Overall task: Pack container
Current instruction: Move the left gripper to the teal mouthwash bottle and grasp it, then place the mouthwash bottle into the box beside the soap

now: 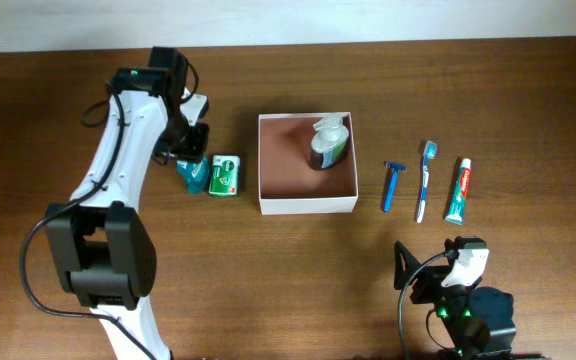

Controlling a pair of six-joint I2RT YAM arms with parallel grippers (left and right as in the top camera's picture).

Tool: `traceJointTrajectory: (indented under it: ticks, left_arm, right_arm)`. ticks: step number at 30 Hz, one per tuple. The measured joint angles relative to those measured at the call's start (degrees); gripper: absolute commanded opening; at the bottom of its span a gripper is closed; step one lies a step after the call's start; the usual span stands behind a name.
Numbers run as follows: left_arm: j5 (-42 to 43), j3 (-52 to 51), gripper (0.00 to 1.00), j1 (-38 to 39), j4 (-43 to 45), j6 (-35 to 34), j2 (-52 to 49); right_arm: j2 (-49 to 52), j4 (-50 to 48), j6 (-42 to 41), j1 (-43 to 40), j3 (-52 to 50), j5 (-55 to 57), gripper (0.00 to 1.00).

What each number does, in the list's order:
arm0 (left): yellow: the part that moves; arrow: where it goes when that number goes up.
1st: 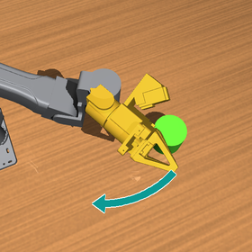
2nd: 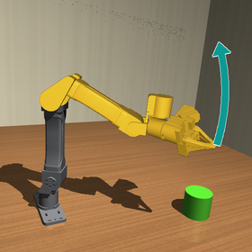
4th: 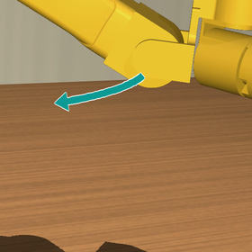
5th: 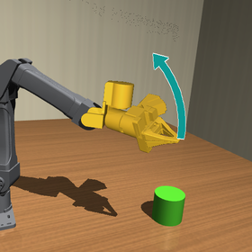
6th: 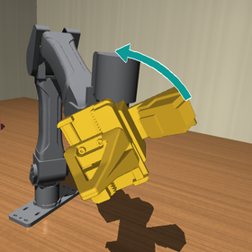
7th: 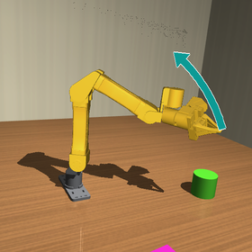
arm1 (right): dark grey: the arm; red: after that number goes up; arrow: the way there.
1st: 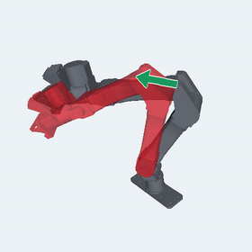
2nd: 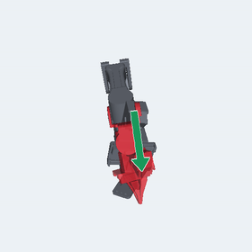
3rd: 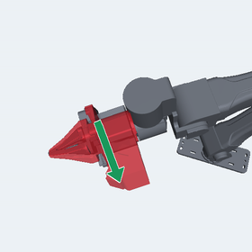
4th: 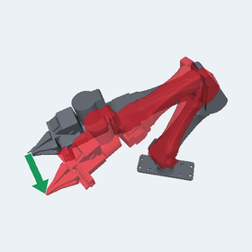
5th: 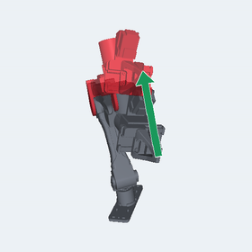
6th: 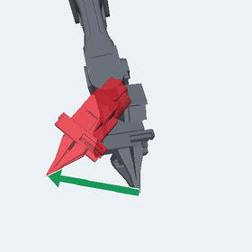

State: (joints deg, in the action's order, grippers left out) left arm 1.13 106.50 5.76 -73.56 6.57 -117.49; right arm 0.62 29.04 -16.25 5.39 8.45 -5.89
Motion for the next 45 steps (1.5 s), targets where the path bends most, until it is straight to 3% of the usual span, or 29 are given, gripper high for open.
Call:
traceJointTrajectory:
  ticks: [8, 16, 27, 31, 33, 36, 42, 45]
  left_arm:
    - [0.20, 15.69, 0.16, 2.93, -8.17, -2.89, 2.62]
    - [1.31, 20.52, 0.15, 16.15, -5.62, -6.03, 8.59]
    - [0.74, 20.20, 0.18, 22.36, 1.60, -8.15, -8.46]
    - [0.37, 19.89, 0.35, 22.97, 4.55, -8.15, -12.44]
    - [0.37, 19.87, 0.58, 23.08, 5.40, -8.00, -13.05]
    - [0.20, 20.00, 0.80, 23.10, 5.64, -8.41, -13.00]
    - [0.11, 22.49, 0.84, 23.04, 1.03, -8.74, -13.03]
    - [-0.72, 32.54, 0.84, 22.84, -9.05, -8.79, -13.03]
  right_arm:
    - [0.00, 0.02, 0.00, 0.00, 0.00, -0.02, 0.99]
    - [0.00, 0.02, 0.00, 0.00, 0.00, 0.00, 0.99]
    - [0.00, 0.02, -0.02, 0.00, 0.00, 0.00, 0.99]
    - [0.00, 0.02, 0.00, 0.00, 0.00, -0.02, 0.99]
    - [0.00, 0.02, 0.00, 0.00, 0.00, 0.00, 0.99]
    - [0.00, 0.02, -0.02, 0.00, 0.00, -0.02, 0.99]
    - [0.00, 0.04, -0.02, 0.00, 0.00, -0.02, 0.99]
    - [0.00, 0.02, -0.02, 0.00, 0.00, -0.02, 0.99]
